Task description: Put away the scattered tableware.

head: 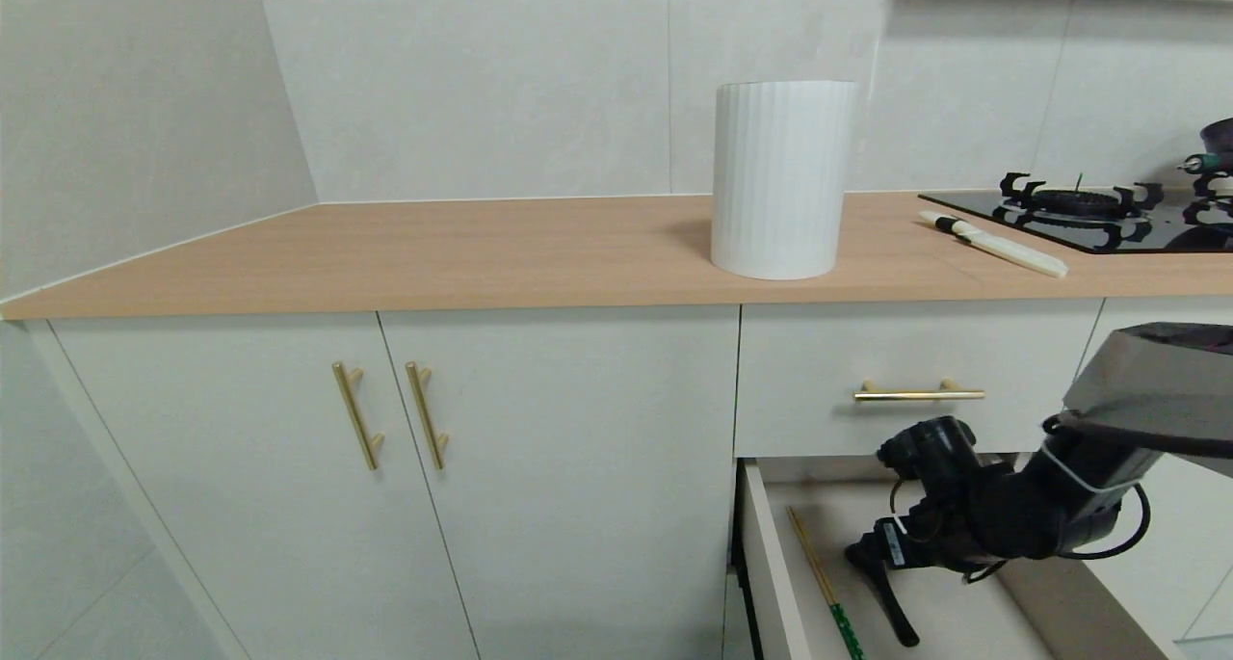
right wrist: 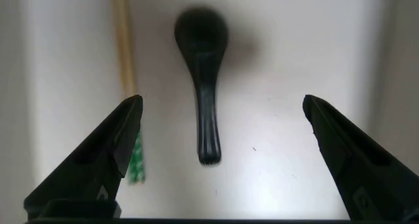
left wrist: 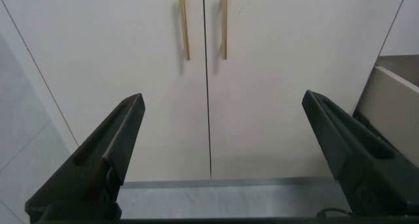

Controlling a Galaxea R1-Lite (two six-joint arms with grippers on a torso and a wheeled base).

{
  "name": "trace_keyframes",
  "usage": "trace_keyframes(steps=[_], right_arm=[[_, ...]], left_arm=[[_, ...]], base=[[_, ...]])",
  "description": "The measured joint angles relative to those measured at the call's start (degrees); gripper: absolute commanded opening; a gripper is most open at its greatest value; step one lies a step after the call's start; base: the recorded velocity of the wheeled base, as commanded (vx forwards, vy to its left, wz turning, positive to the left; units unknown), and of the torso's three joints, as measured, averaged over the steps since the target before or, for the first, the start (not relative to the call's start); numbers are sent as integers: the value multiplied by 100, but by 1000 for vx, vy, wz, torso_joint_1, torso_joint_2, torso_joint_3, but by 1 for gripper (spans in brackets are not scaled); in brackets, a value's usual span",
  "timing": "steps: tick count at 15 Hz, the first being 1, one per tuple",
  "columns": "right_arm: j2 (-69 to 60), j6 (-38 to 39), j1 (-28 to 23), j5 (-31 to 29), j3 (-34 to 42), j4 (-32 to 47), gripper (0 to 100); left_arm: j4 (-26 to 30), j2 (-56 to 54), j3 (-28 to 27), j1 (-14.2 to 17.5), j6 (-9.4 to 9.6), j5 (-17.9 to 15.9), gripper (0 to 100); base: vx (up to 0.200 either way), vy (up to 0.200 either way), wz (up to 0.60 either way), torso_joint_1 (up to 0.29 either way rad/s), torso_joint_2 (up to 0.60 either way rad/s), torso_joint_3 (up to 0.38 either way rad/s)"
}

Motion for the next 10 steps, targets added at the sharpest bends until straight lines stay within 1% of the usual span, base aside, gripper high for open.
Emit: trace_keyframes(steps=[1,3,7,10], right_arm=[[-333,5,0,9,138,52,100],[-1072,5,-1,55,378,468,100],[-2409,-55,5,516,354,2174,100],[-2993,-414,0,602,307,2672,100]], left_arm=[[-2,0,0,0,0,0,100],[0,0,0,0,-11,2,100],[0,0,0,0,-24,-4,100],[0,0,0,0,-27,-4,100]], base=[[0,0,0,0,0,0],[-200,0,0,-2,0,-2],[-200,0,0,-2,2,6],[-200,0,0,1,2,7]])
